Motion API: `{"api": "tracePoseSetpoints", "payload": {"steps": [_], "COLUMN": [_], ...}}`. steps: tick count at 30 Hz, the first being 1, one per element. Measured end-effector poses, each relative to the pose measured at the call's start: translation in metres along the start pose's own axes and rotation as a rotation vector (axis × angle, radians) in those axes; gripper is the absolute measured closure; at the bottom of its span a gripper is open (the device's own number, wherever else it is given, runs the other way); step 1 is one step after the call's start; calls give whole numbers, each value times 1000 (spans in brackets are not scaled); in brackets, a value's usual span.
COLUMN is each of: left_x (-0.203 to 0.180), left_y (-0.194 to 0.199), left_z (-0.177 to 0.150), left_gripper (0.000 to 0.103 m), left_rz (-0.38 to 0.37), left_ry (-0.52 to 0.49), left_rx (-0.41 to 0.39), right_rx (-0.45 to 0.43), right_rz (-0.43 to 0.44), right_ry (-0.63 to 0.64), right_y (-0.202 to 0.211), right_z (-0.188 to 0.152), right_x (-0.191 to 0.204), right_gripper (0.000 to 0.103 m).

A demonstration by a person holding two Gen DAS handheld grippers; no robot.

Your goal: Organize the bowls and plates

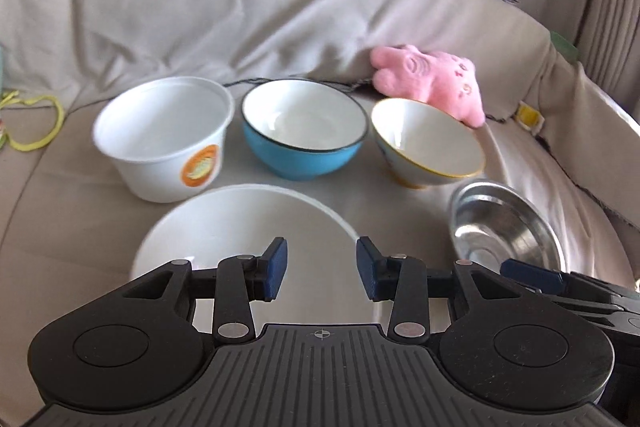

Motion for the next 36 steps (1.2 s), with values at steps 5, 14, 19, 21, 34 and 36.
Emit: {"api": "tracePoseSetpoints", "payload": {"steps": [5, 14, 19, 21, 34, 36], "left_x": [-47, -111, -128, -128, -129, -130], "left_y": [-12, -48, -73, -83, -110, -110], "left_z": [-10, -31, -36, -39, -54, -53], "left_gripper": [61, 61, 61, 61, 61, 61], "left_rz": [-45, -70, -40, -38, -42, -43], "left_ry": [-31, -44, -79, -69, -68, -70], "left_rx": [46, 135, 157, 176, 228, 226], "right_rx": [-32, -70, -24, 7, 55, 72], "right_rz": [-36, -254, -387, -397, -325, -275], "right_ry": [12, 28, -56, -102, -196, -211], "right_y": [30, 51, 39, 32, -12, -16], "right_z": [10, 31, 26, 18, 20, 20], "right_x": [-24, -86, -138, -154, -178, -174], "right_gripper": [31, 28, 28, 28, 43, 52]}}
Point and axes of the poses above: each gripper's, at about its wrist camera, not at the fingertips, and y roughly against the way its jaws point, x to its left, z to its top, the point moved 6 cm from there along -y, roughly the way its jaws point, and after that the axes turned 2 degrees about y, right-handed, at the moved point
